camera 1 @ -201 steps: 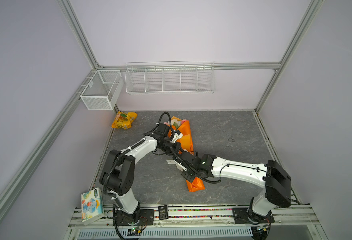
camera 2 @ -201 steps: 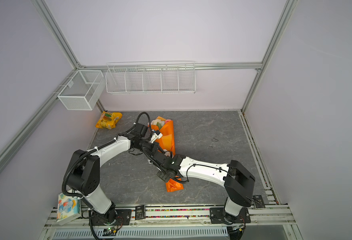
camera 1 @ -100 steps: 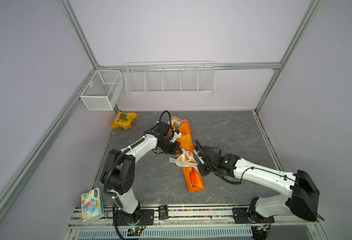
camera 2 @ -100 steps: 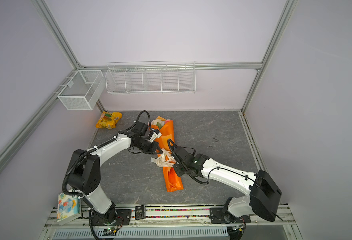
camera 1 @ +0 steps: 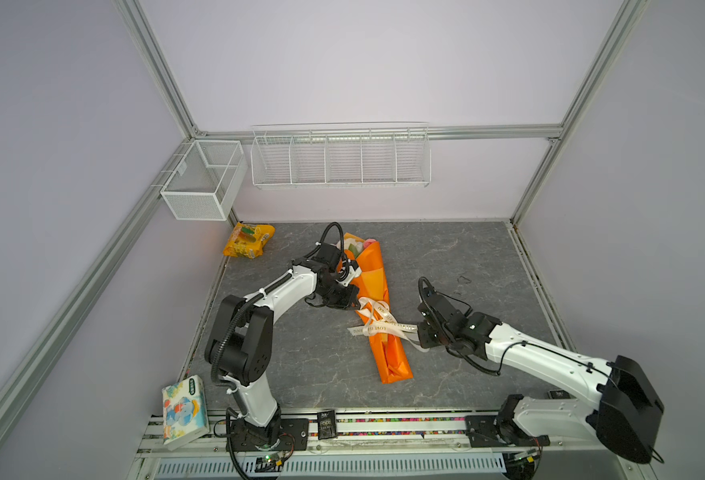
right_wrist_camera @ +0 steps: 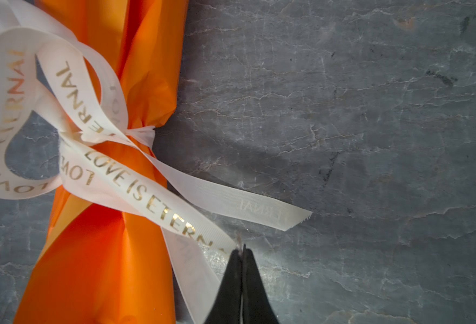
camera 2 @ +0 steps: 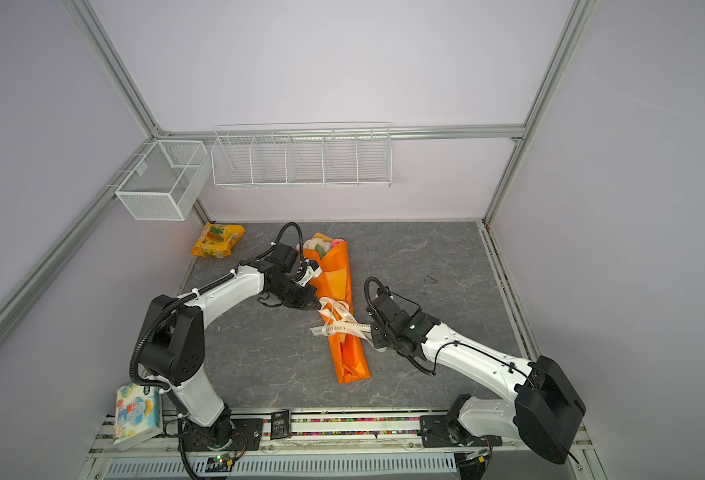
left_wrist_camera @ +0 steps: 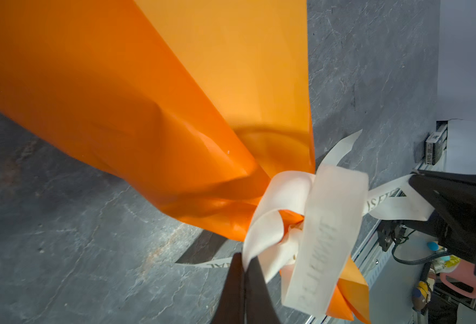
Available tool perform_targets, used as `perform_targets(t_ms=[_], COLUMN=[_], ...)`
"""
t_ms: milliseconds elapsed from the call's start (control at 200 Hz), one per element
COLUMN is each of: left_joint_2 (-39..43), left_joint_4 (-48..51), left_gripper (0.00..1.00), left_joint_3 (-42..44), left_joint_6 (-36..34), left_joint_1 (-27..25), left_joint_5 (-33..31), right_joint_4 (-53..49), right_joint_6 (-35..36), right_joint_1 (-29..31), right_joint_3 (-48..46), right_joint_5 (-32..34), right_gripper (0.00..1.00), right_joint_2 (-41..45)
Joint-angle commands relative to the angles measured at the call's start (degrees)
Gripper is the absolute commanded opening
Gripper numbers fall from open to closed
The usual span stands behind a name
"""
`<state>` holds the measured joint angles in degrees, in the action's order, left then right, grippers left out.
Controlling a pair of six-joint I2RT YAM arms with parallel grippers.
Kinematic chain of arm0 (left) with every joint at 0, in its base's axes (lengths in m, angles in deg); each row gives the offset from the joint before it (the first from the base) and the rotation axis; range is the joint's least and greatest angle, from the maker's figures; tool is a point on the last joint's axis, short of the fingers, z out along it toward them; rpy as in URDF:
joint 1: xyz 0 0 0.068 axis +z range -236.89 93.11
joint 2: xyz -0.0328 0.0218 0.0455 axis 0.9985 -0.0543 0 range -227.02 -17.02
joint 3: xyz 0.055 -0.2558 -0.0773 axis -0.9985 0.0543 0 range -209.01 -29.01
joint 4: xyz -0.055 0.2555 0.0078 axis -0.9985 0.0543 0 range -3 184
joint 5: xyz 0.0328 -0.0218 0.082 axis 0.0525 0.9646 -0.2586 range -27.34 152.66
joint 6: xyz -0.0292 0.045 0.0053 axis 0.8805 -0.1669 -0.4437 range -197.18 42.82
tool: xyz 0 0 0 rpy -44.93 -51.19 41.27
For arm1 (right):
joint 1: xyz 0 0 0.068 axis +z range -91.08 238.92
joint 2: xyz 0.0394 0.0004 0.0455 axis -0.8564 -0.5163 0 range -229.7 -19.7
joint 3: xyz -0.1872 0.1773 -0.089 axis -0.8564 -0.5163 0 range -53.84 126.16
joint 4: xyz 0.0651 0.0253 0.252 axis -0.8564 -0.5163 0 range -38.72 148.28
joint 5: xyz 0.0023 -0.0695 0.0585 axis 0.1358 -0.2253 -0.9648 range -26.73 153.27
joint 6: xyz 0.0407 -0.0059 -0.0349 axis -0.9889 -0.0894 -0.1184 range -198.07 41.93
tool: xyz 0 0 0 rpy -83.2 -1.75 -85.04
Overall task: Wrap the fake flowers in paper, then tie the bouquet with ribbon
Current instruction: 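Open the right gripper and draw it back while the left holds the knot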
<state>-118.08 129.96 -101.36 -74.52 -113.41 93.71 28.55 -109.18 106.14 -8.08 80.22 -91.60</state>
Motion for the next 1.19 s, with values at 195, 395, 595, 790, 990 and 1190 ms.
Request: perform_targets(t_ms=[195, 395, 595, 790, 990, 1190], left_joint_2=[3.1, 5.7, 2.5, 1.0, 0.6, 0.7], left_joint_4=[4.9, 4.1, 8.8, 9.1, 8.5, 6.8], left_gripper=[0.00, 0.00, 0.00, 0.00, 0.00, 0.00], left_joint_3=[-0.9, 1.2, 0.1, -0.7, -0.4, 0.4], left_joint_6=[-3.3, -3.9, -5.6, -6.3, -5.8, -4.5], left_joint_1=[1.8, 3.2, 3.2, 3.1, 3.1, 3.1], left_joint_5=[-5.8, -5.2, -5.3, 0.9, 5.0, 6.6], right_joint_4=[-2.3, -1.8, -0.8, 1.5, -1.9, 10.8], right_joint_6=[-1.2, 0.0, 0.3, 6.0, 11.0, 14.6], right_joint_1=[-1.8, -2.0, -2.9, -4.7, -6.2, -4.3], right_joint_3=[-0.3, 1.8, 2.9, 5.5, 10.6, 1.8], right_joint_5=[1.2, 1.4, 3.8, 2.2, -4.0, -18.2], right_gripper=[0.07, 0.06, 0.07, 0.07, 0.36, 0.48], right_joint_2=[-1.9, -5.6, -5.6, -7.0, -10.5, 0.5])
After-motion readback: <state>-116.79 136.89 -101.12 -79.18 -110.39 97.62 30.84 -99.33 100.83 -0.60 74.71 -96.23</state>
